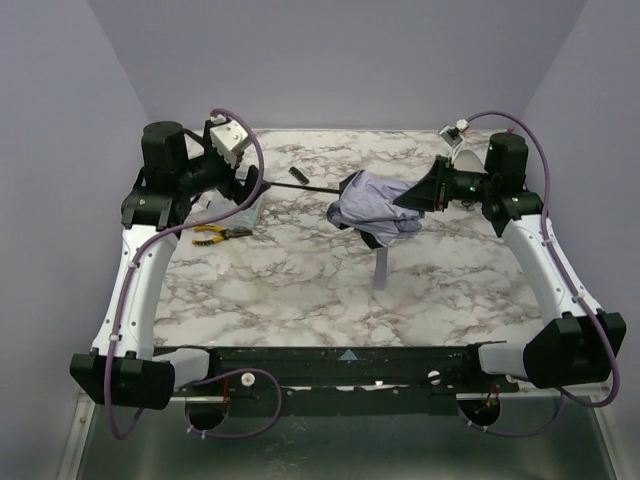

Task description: Open the umbrella

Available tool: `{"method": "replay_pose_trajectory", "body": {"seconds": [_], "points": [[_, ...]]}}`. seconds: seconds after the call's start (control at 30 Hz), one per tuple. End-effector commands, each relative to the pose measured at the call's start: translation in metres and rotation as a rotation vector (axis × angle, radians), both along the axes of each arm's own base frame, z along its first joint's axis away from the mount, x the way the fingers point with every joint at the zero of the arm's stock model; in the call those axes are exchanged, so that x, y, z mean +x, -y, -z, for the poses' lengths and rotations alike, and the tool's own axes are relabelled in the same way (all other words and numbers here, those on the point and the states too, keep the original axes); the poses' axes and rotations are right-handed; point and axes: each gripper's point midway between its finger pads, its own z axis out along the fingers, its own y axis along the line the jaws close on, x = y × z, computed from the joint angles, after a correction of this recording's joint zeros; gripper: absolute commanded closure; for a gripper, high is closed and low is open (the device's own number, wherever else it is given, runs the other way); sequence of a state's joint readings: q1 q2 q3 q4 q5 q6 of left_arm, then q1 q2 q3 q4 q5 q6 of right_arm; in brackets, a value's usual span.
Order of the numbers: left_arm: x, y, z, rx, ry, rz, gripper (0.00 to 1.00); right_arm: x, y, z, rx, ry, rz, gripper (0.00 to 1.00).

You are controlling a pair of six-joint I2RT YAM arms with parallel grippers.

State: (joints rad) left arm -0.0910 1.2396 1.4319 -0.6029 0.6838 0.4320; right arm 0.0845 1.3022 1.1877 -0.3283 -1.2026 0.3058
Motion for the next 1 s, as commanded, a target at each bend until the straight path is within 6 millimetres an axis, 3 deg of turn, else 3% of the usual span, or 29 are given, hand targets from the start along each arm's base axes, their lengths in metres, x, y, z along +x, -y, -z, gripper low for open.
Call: {"method": "replay_pose_trajectory", "body": {"seconds": [0.0, 0.2, 0.33, 0.47, 0.8, 0.97], "points": [[-0.026, 0.025, -0.046, -0.297, -0.010, 0.042, 0.02, 0.006, -0.003, -0.052, 0.097, 0.148, 0.030, 1.00], [-0.046, 0.045, -0.065, -0.570, -0.129, 0.110, 0.02, 0.016, 0.000, -0.085, 0.157, 0.275, 0.128, 1.00], [-0.022, 0.047, -0.078, -0.811, -0.256, 0.036, 0.02, 0.018, 0.003, -0.095, 0.170, 0.355, 0.187, 1.00], [-0.011, 0.059, -0.099, -0.978, -0.381, 0.079, 0.02, 0.015, 0.005, -0.107, 0.182, 0.421, 0.201, 1.00], [0.001, 0.090, -0.128, -1.115, -0.473, 0.057, 0.02, 0.005, 0.015, -0.133, 0.193, 0.553, 0.300, 1.00], [0.006, 0.109, -0.130, -1.144, -0.552, 0.043, 0.02, -0.004, 0.010, -0.138, 0.199, 0.569, 0.301, 1.00]]}}
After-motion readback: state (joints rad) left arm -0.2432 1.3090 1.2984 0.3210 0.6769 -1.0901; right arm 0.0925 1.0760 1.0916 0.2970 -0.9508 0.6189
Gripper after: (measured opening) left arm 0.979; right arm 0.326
